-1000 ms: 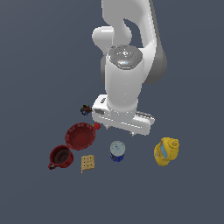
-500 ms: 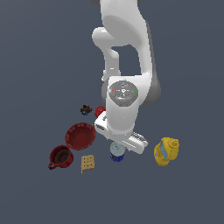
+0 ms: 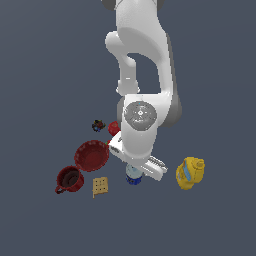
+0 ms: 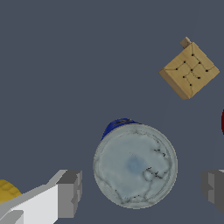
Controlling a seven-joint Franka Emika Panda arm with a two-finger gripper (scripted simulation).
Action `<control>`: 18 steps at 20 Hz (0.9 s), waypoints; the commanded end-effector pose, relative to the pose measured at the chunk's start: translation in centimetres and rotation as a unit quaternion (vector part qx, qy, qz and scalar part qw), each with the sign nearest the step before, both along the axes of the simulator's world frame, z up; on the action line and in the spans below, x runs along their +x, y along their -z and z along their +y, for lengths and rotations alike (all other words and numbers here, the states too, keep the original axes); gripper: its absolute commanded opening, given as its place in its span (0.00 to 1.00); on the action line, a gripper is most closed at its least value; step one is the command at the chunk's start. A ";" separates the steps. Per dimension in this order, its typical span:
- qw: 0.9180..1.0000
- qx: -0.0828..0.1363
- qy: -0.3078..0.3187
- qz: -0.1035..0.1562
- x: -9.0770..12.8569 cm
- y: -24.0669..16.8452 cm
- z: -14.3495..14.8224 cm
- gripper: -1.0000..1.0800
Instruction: Pick up a designated object from a clutter of objects.
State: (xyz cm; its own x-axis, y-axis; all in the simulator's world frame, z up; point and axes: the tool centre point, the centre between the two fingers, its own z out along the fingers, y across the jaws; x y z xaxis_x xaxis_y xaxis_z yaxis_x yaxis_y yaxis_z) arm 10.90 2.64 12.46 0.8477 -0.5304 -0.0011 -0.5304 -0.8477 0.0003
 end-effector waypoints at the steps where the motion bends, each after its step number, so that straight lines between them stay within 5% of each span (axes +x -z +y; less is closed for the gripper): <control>1: 1.000 0.000 0.000 0.000 0.0 0.3 0.0 0.96; 16: 1.000 0.000 0.002 0.000 0.1 5.0 0.0 0.96; 17: 1.000 0.000 0.002 0.000 0.1 5.0 0.0 0.00; 18: 1.000 0.000 0.002 0.000 0.1 5.0 0.0 0.00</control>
State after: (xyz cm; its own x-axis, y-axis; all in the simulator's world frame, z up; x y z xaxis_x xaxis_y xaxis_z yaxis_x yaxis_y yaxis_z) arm 10.92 2.68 7.44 0.8457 -0.5336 -0.0009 -0.5336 -0.8457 0.0004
